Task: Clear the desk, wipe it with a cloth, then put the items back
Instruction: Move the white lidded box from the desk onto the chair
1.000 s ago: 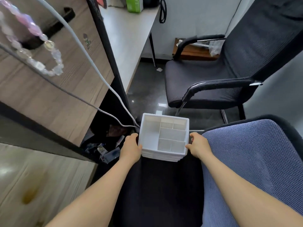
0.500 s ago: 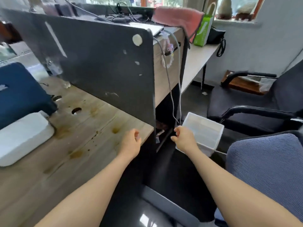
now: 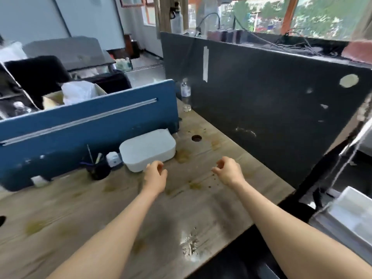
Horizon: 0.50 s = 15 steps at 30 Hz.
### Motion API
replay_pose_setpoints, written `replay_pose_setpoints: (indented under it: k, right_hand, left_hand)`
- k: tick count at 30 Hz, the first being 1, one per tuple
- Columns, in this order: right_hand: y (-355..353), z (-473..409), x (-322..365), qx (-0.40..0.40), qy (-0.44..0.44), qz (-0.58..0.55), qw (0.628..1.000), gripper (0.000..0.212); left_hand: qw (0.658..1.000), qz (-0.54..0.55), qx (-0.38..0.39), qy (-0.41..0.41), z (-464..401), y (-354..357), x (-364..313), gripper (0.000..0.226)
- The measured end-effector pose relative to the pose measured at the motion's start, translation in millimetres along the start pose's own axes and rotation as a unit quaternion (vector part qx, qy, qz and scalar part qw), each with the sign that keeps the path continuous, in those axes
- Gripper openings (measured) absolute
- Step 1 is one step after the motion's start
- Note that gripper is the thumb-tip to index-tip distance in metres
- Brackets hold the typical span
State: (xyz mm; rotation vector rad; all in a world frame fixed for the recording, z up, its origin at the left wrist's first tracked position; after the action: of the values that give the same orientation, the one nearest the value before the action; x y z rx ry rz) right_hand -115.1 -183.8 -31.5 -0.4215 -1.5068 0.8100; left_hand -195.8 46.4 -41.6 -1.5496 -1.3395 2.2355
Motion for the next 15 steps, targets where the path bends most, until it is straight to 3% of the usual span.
replay_pose_setpoints:
  k: [4,9,15]
  right_hand:
    - [49,-31,43,0.027,-0.011,-0.023,0.999,0.032]
    - [97,-76,82,0.057,-0.013,-0.042,0.997,0.032]
    - [145,-145,82,0.086,0.002,-0.043,0.995,0.034]
  left_hand:
    - [0.998,0.0,-0.046,-0.036,-33,-45,45,0.015]
    - [0.994,-0.009,-0.071,-0.085,-70,-75,84,0.022]
    - [0.984,-0.009,-0.088,-0.156,-106,-73,120,0.025]
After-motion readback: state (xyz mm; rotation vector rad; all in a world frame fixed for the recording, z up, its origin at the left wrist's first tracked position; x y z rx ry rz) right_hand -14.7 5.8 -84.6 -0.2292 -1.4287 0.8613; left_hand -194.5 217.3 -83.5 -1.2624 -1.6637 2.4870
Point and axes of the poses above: each hand's wrist, its own z-axis away from the middle knuckle, its own y-axis out of the palm, x = y × z, the point moved 6 cm from there along -z, towards the middle knuckle, and after that the axes turned 6 degrees about -y, right-handed, at the moved point
